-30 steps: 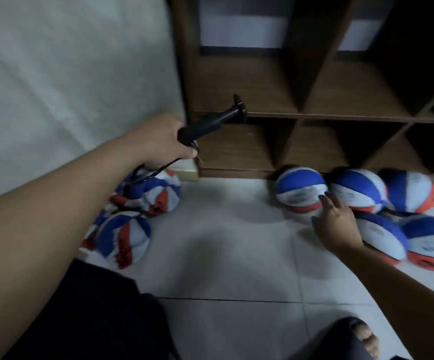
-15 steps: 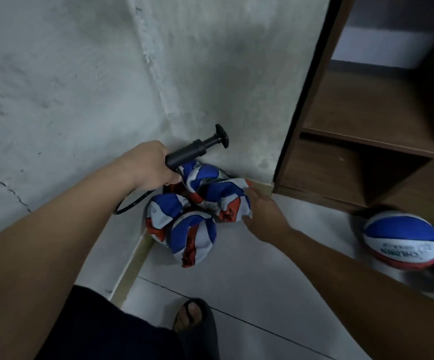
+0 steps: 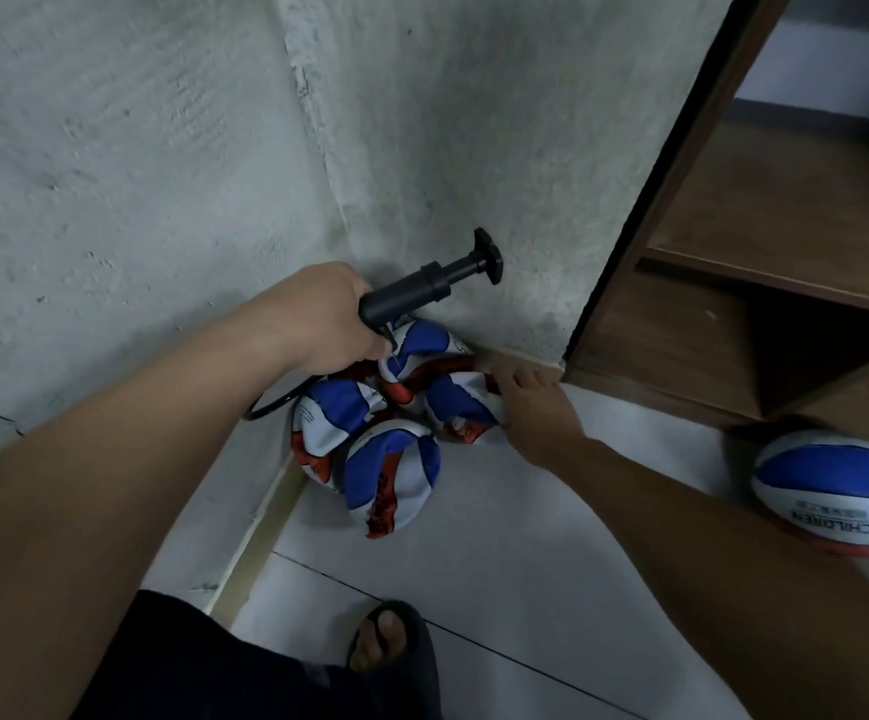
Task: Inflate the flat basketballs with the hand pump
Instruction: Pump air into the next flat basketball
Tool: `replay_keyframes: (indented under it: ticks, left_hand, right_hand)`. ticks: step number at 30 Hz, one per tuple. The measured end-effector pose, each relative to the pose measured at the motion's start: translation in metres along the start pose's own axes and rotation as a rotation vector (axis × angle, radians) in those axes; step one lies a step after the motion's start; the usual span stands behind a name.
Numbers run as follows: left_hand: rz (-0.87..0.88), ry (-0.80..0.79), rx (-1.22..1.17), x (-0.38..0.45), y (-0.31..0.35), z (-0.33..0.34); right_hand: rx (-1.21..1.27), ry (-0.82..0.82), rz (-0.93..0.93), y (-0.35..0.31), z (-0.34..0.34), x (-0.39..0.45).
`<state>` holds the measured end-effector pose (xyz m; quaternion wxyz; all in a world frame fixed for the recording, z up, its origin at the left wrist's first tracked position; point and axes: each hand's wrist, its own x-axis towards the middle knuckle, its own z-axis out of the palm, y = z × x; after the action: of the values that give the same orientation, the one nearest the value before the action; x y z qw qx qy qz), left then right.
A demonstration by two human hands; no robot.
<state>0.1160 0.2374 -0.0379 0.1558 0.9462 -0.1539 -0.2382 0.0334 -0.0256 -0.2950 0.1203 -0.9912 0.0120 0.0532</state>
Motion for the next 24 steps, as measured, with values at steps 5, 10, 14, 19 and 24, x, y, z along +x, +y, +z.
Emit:
replay_keyframes:
  ticks: [5,10,14,19,24]
  left_hand:
    - [0.067,-0.013,0.031,-0.003,0.015,0.010]
    - [0.146,-0.032,0.061,-0.011,0.050,0.019]
    - [0.262,-0.042,0.079,-0.025,0.095,0.040]
    - [0.390,-0.033,-0.007,-0.051,0.143,0.074]
    - [0.475,-0.053,-0.074,-0.073,0.163,0.106]
  right_hand:
    - [0.121,0.031,0.126,0.017,-0.013,-0.049]
    - [0.185,0.091,0.172,0.024,-0.058,-0.125]
    - [0.494,0.085,0.330,0.012,-0.098,-0.187]
    - [0.573,0.255,0.282,0.004,-0.113,-0.253]
    - [0.592,0.410,0.319,0.005,-0.105,-0.285]
